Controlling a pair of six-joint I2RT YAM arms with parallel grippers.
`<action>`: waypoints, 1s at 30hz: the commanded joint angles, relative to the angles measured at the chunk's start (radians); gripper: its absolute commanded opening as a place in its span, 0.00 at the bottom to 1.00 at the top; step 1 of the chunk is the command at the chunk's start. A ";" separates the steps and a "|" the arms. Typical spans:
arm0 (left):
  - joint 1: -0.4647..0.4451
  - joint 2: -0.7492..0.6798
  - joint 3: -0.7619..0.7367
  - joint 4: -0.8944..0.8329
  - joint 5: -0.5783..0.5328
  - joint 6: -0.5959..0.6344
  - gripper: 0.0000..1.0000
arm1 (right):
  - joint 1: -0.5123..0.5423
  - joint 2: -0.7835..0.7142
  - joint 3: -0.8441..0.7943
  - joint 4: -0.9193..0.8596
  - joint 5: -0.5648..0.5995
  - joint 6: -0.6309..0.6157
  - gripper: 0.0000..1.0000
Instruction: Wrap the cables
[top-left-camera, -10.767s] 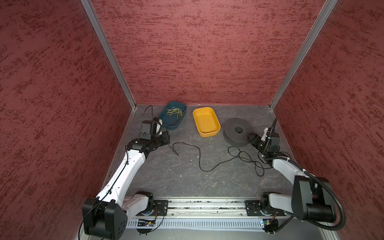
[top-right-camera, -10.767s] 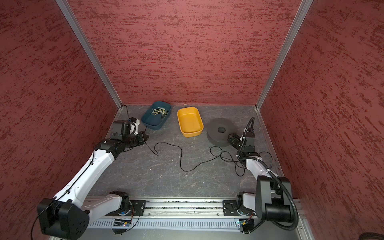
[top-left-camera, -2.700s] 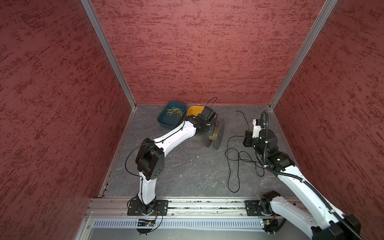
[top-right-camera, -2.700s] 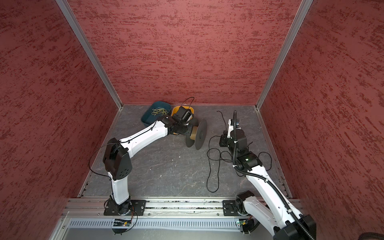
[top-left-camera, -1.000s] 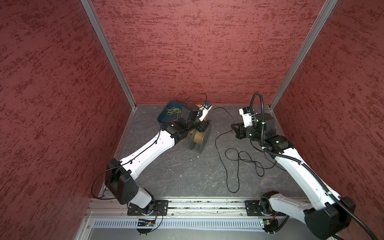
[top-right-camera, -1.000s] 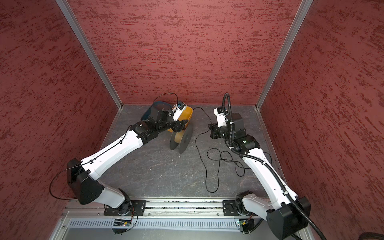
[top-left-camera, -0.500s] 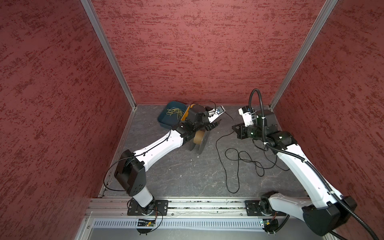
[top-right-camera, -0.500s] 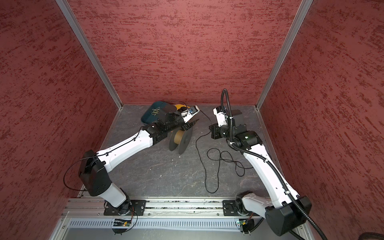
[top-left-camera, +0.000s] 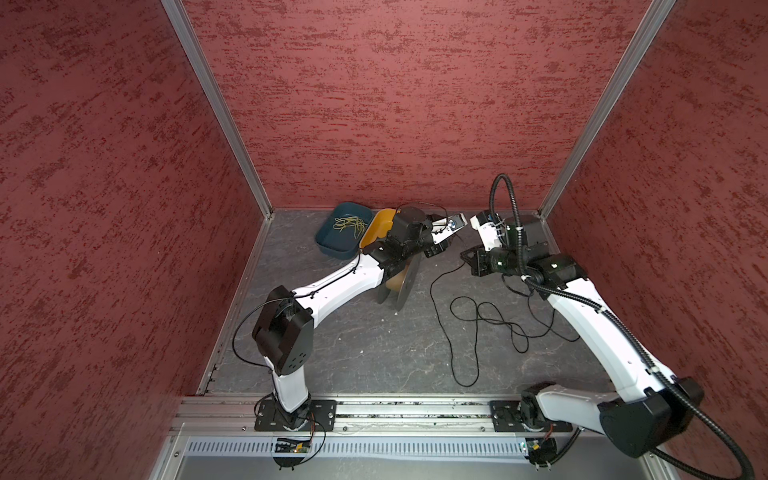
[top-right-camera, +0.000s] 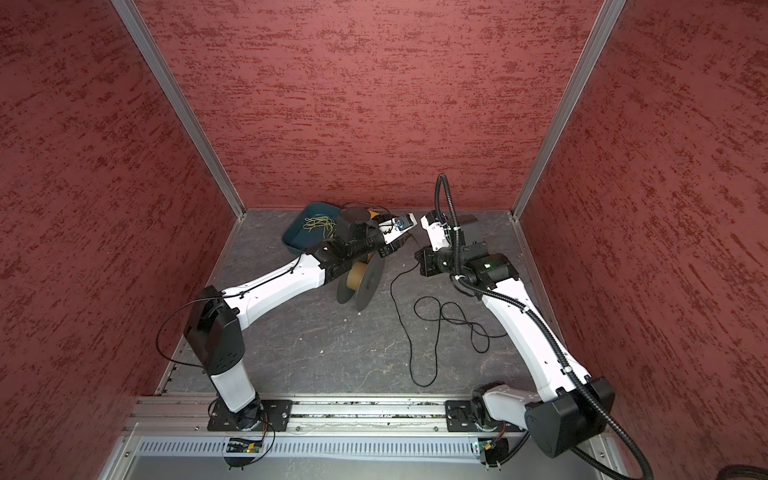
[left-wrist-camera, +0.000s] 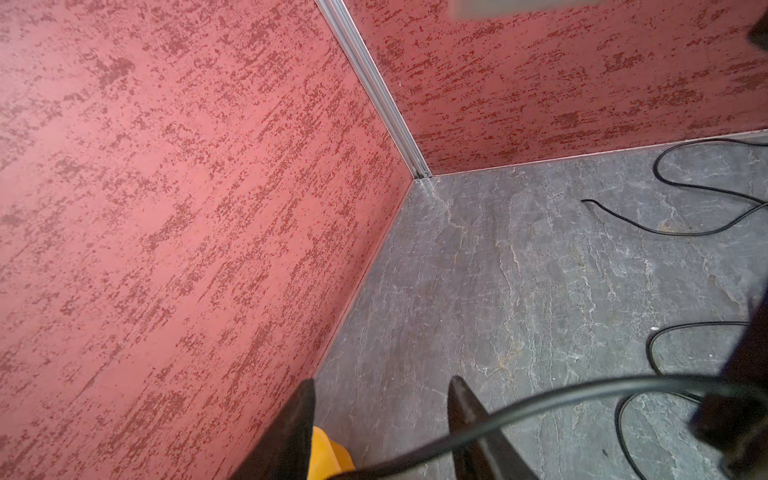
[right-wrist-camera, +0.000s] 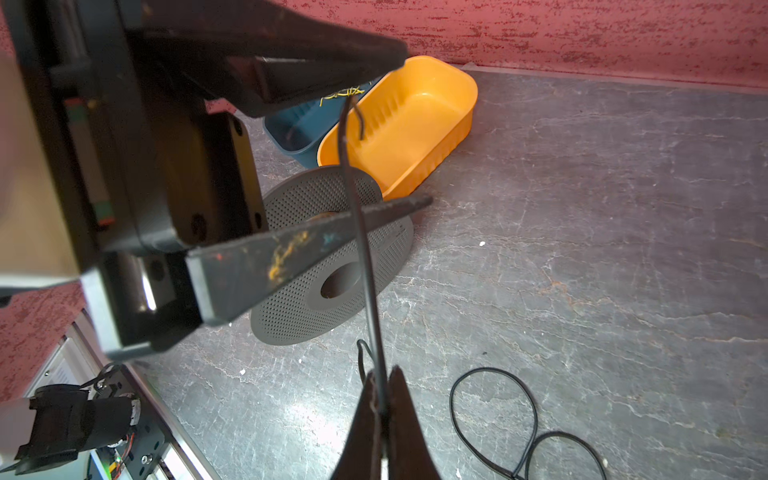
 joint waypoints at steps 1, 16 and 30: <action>-0.011 0.003 0.019 0.002 -0.009 0.006 0.37 | -0.003 -0.009 0.026 0.004 0.030 -0.034 0.00; -0.015 0.016 0.206 -0.322 -0.238 -0.230 0.00 | 0.007 -0.206 -0.292 0.500 0.089 0.122 0.66; -0.027 0.029 0.362 -0.736 -0.353 -0.534 0.00 | 0.133 -0.252 -0.594 1.082 0.190 0.192 0.68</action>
